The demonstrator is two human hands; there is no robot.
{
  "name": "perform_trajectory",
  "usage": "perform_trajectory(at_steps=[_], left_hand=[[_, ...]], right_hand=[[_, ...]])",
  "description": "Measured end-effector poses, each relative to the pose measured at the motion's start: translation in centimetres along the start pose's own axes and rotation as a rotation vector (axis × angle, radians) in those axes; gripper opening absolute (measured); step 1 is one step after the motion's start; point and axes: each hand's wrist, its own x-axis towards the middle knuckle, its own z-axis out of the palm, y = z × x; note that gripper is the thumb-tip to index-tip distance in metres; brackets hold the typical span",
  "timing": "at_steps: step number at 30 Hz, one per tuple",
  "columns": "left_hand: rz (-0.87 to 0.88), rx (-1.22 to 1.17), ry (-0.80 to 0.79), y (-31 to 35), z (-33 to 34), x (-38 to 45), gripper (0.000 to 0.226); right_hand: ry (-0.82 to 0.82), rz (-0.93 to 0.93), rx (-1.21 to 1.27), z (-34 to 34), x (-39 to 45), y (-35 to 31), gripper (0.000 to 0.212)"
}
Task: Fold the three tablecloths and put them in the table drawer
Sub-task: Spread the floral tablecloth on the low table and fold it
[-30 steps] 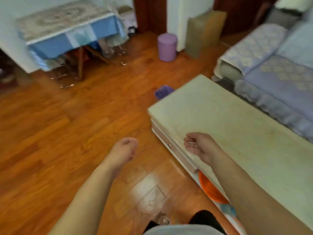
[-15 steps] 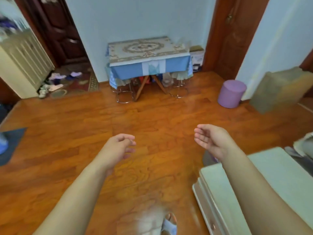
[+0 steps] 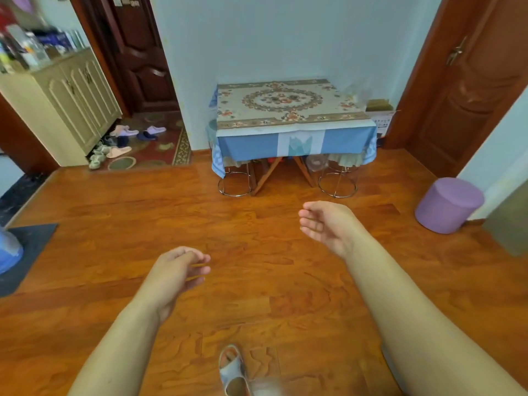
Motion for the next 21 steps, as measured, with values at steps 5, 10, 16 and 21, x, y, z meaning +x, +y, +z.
perform_trajectory(at_steps=[5,10,16,21], left_hand=[[0.021,-0.029,-0.007,5.9,-0.7,14.3,0.018],[0.007,0.043,-0.110,12.0,0.1,25.7,0.018],[-0.041,0.056,-0.166,16.0,2.7,38.6,0.017],[-0.100,0.062,-0.173,18.9,6.4,50.3,0.016]], right_hand=[[0.012,0.003,-0.025,5.9,11.0,-3.6,0.017],[0.104,0.018,0.030,9.0,20.0,-7.6,0.017],[0.141,0.061,0.089,11.3,31.9,-10.6,0.019],[0.141,0.113,0.123,13.1,45.0,-13.6,0.018]])
